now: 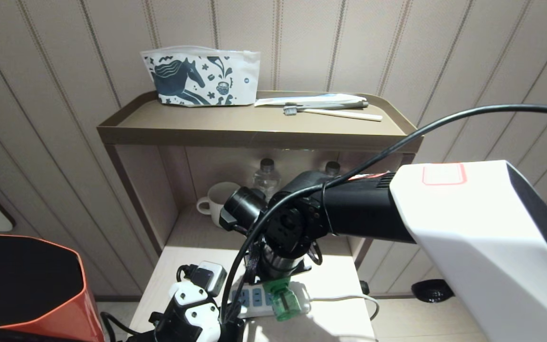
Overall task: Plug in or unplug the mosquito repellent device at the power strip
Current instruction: Hold the socket with your left hand and unplug it with your right hand, then place the mosquito repellent liquid on the table
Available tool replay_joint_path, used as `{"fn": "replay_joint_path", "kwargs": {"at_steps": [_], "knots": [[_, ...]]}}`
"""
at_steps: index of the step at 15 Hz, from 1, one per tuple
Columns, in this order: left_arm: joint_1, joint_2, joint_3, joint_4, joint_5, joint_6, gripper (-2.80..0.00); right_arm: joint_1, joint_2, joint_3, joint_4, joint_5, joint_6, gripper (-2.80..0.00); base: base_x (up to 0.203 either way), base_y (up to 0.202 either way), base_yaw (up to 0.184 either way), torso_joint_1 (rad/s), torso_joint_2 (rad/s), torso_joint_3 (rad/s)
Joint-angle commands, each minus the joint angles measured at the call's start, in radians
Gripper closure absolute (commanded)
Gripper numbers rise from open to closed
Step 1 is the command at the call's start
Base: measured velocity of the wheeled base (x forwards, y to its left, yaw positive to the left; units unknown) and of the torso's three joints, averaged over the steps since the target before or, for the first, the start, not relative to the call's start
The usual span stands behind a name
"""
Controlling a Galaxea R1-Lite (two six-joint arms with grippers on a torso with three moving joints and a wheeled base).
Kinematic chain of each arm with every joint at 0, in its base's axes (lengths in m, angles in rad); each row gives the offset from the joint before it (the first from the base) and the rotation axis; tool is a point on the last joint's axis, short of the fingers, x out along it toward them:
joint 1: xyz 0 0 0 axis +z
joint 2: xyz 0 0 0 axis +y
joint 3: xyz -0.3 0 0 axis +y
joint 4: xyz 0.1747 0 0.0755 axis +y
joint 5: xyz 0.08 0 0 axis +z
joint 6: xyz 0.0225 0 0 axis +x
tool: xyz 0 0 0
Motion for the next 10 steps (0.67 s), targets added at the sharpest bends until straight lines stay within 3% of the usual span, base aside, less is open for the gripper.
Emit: {"fn": "replay_joint_path", "kwargs": {"at_steps": [1,10], "knots": [[0.000,0.024,0.006,-0.020,0.002,-0.002,0.00,0.001,-0.025,0.000,0.015,-0.040,-0.013,0.00,0.000,0.000,0.000,0.000,0.00,0.000],[0.000,-0.025,0.009,-0.026,0.003,0.000,0.00,0.003,-0.088,0.002,0.038,-0.063,-0.028,0.00,0.000,0.000,0.000,0.000,0.00,0.000]]}}
